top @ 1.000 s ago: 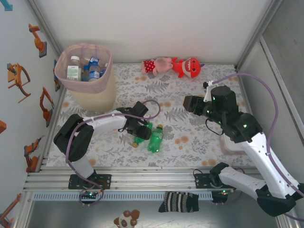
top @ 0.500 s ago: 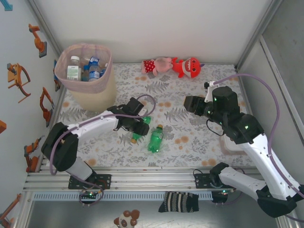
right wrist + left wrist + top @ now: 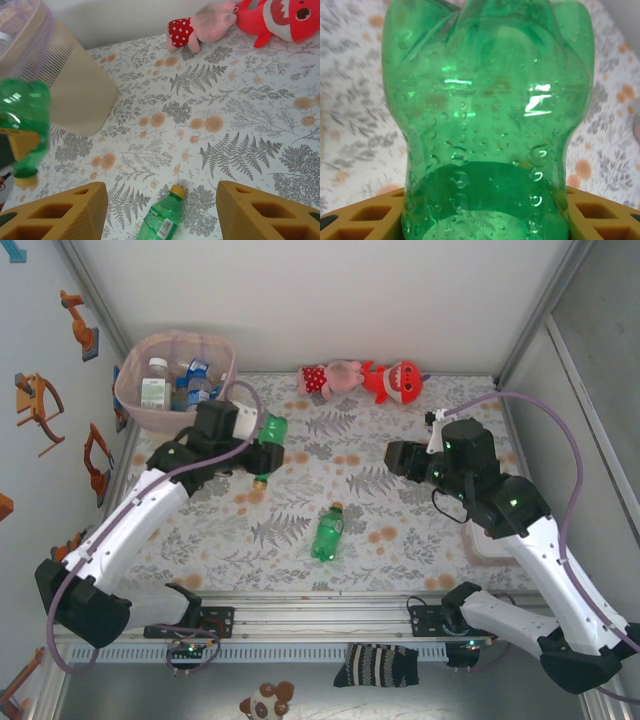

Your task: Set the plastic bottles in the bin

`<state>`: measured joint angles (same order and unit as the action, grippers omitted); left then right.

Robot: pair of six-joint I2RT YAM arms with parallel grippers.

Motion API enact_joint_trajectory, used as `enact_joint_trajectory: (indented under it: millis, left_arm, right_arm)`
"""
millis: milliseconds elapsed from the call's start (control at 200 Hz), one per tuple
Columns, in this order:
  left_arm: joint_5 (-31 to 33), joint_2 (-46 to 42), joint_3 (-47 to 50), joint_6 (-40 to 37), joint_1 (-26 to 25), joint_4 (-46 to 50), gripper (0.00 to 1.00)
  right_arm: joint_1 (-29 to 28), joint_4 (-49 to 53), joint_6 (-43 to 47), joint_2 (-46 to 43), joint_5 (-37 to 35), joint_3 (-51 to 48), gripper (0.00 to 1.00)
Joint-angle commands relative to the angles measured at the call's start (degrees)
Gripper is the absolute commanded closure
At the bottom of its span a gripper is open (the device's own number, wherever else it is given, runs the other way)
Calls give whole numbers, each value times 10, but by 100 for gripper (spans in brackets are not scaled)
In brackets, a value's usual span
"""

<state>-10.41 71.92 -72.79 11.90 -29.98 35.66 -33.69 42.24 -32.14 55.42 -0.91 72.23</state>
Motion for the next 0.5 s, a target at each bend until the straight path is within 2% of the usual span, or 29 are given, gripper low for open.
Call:
enact_joint_trajectory:
  millis: [0, 381, 491]
  left_arm:
    - [-49, -7, -49, -37, 34, 22, 45]
    - [-99, 50, -243, -100, 165, 71, 45]
    - [-115, 71, -277, -108, 219, 71, 45]
  right_arm:
    - [-1, 3, 19, 5, -6, 31, 42]
    - [-1, 14, 13, 6, -9, 49, 41]
    - [-1, 16, 9, 2, -13, 42, 42]
